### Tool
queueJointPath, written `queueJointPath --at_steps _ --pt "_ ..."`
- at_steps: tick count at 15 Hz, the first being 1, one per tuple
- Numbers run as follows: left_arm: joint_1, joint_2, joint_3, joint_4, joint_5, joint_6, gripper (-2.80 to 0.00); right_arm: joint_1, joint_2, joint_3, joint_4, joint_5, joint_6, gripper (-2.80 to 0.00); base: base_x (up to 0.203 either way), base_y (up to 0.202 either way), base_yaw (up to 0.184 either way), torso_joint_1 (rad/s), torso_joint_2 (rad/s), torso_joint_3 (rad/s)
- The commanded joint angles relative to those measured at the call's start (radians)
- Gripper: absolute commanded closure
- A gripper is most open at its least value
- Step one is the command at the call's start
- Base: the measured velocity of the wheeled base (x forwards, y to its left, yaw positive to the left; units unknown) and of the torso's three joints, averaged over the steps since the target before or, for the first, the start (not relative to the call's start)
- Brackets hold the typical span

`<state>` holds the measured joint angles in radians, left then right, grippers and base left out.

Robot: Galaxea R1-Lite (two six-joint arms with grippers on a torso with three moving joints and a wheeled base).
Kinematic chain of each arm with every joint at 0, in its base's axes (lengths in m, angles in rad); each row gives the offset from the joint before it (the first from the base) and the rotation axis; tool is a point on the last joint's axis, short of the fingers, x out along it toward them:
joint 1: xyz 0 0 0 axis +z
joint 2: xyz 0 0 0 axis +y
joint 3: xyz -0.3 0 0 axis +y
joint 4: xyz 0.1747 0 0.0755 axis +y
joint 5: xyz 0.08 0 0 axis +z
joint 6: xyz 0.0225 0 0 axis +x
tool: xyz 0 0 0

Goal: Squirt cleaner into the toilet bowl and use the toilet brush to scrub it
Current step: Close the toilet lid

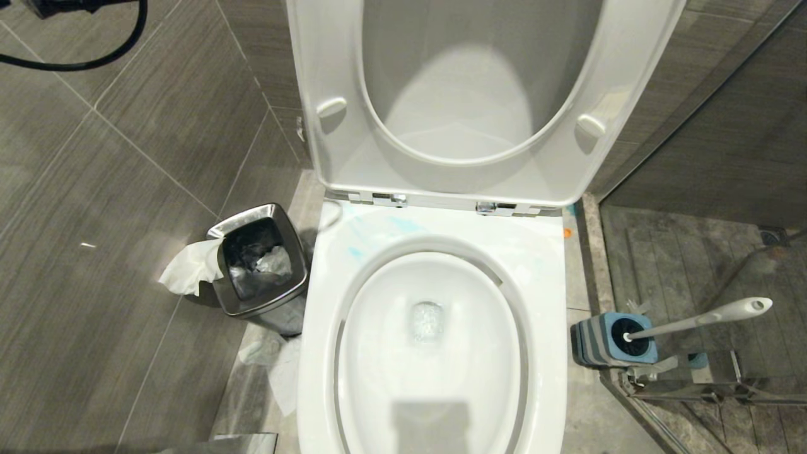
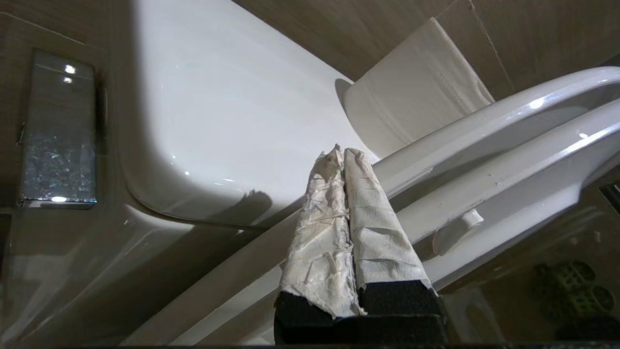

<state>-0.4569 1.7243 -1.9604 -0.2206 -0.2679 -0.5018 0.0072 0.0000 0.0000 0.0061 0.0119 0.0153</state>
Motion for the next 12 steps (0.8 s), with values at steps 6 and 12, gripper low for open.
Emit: queueJointPath --at_steps 6,12 --pt "-0.025 0.033 0.000 0.009 0.022 0.012 0.00 0.000 0.000 0.000 0.000 0.000 0.000 0.00 0.000 0.000 0.000 0.000 0.00 0.000" --pt "0.047 -0.012 0.000 0.196 -0.323 -0.012 0.00 0.000 0.000 0.000 0.000 0.000 0.000 0.00 0.000 0.000 0.000 0.000 0.00 0.000"
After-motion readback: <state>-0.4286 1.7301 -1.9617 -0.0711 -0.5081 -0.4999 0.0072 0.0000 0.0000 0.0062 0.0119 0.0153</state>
